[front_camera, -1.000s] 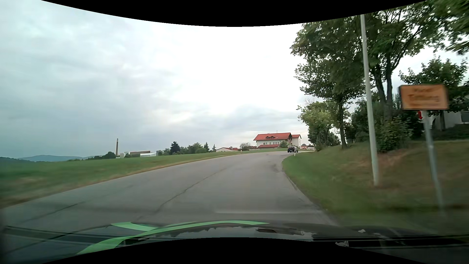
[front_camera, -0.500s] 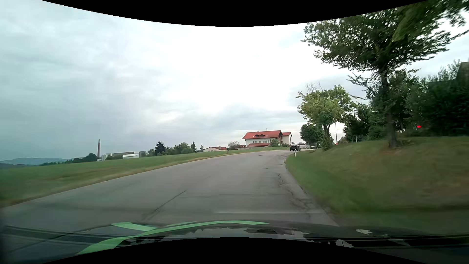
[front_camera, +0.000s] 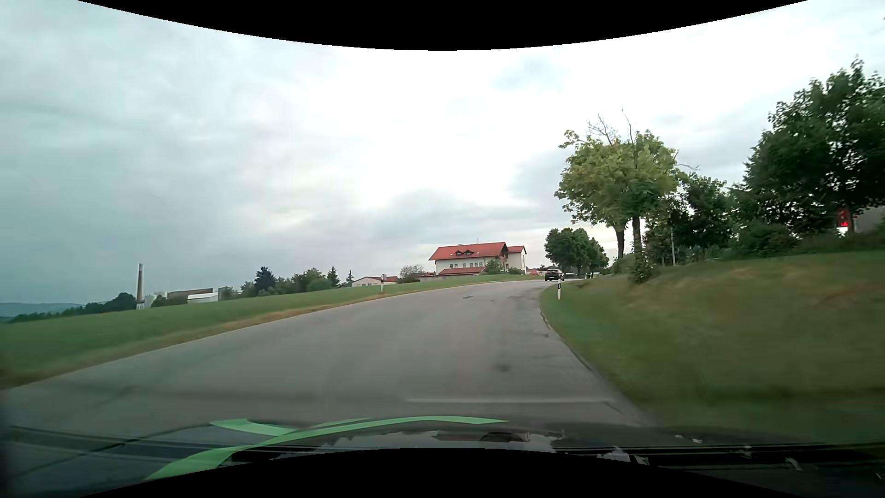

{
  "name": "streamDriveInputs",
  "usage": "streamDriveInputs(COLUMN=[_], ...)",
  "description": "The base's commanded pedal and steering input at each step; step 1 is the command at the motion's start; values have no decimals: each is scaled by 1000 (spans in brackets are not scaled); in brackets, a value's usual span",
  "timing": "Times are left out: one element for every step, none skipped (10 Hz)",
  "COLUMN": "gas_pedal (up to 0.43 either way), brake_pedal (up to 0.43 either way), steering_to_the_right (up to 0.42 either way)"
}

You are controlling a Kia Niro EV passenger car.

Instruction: Follow the waypoints while adhering to traffic rules and regulations

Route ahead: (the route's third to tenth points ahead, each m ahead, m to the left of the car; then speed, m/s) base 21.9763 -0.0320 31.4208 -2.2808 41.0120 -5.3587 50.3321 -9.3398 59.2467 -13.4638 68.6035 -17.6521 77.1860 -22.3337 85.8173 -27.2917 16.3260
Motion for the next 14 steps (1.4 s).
streamDriveInputs(gas_pedal=[240, 228, 197, 189, 189, 189, 197, 197, 197, 189, 189, 177, 177, 177], brake_pedal=[0, 0, 0, 0, 0, 0, 0, 0, 0, 0, 0, 0, 0, 0], steering_to_the_right=[40, 40, 41, 40, 41, 41, 40, 39, 37, 34, 34, 36, 38, 38])
